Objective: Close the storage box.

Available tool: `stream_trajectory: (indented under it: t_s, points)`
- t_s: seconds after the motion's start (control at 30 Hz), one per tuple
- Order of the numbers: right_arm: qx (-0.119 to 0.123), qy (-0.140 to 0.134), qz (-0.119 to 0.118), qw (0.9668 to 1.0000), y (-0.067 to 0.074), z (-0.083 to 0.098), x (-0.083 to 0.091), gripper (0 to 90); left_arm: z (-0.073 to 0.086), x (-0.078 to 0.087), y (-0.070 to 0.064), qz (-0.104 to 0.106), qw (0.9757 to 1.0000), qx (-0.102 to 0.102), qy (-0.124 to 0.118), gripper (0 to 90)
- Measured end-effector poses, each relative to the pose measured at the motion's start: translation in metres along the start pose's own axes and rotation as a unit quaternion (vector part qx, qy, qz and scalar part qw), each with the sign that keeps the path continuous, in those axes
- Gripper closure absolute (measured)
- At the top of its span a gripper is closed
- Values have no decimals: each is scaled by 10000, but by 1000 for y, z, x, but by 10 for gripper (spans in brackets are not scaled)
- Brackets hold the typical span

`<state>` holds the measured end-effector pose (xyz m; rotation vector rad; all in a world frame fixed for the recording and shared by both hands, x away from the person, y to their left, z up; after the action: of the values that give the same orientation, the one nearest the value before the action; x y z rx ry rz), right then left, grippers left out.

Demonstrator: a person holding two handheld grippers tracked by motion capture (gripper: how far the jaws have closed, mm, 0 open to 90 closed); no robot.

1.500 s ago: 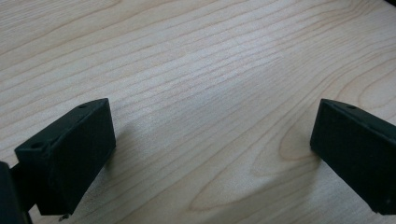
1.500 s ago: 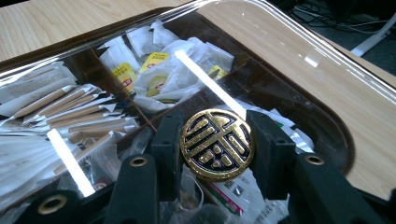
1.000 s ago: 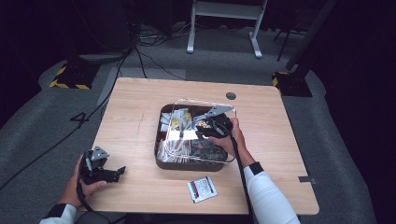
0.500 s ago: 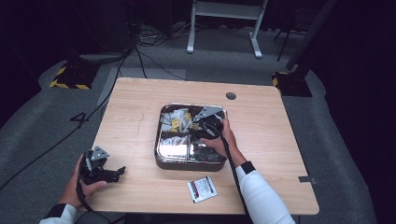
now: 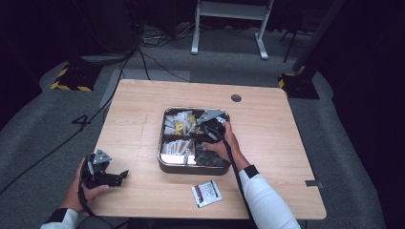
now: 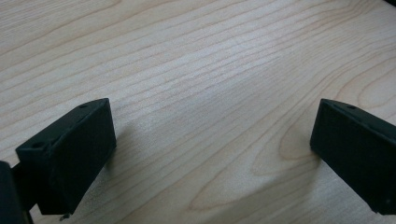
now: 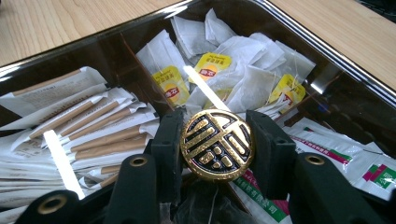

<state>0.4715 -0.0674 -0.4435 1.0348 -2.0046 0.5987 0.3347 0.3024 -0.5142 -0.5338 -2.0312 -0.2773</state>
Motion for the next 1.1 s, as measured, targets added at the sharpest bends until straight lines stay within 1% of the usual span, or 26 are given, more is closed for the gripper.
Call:
stream_trajectory:
  t_s: [0.1, 0.27, 0.43, 0.53, 0.63, 0.67, 0.7, 0.73, 0.77, 0.87, 0.93, 1.0, 1.07, 1.1]
  points:
    - [-21, 1, -93, 10000, -2, 1, -1, 589, 0, 0, 0, -1, 10000, -1, 2, 4]
    - [5, 34, -51, 10000, -1, 0, -2, 588, 0, 0, 0, -2, 10000, 3, -2, 4]
    - [7, 21, -78, 10000, -2, 0, -2, 580, 0, 0, 0, -1, 10000, -1, 2, 5]
    - [38, 17, -106, 9999, -2, 0, -2, 556, 0, 0, 0, -1, 10000, -3, 2, 5]
    - [71, 15, -185, 9998, -1, 0, -2, 498, 0, 0, 0, -3, 10000, 1, 0, 5]
    - [61, 7, -218, 9997, -1, 0, -2, 449, 0, 0, 0, -3, 10000, 1, 1, 5]
    - [61, 7, -218, 9997, -1, 0, -2, 449, 0, 0, 0, -3, 10000, 1, 1, 5]
    - [27, -46, -198, 9998, -1, 0, 0, 380, 0, 0, 0, -2, 10000, -3, 2, 5]
    - [27, -46, -198, 9998, -1, 0, 0, 380, 0, 0, 0, -2, 10000, -3, 2, 5]
    - [22, -100, -138, 9999, -1, 0, 3, 292, 0, 0, 0, 2, 10000, -9, -1, 5]
    - [6, -95, -199, 9998, -2, -2, 6, 248, 0, 0, 0, 1, 10000, -10, 1, 5]
    - [32, -117, -214, 9997, -2, -2, 7, 240, 0, 0, 0, 1, 10000, -9, 1, 5]
    - [33, -85, -155, 9998, -1, -4, 10, 222, 0, 0, 0, 1, 10000, -7, -1, 5]
    - [63, -71, -181, 9998, -1, -4, 10, 221, 0, 0, 0, -1, 10000, -16, 6, 5]
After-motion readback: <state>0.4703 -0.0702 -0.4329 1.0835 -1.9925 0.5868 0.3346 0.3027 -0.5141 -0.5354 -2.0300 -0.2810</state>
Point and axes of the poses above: each handheld gripper's, and its own axes: x roughly backward along the jaws, z roughly out of its underside, y roughly to its left, the point moved 1 cm from there along -x, roughly forward along the jaws, and after that the axes turned 12 degrees about y, right-handed, at the moved point
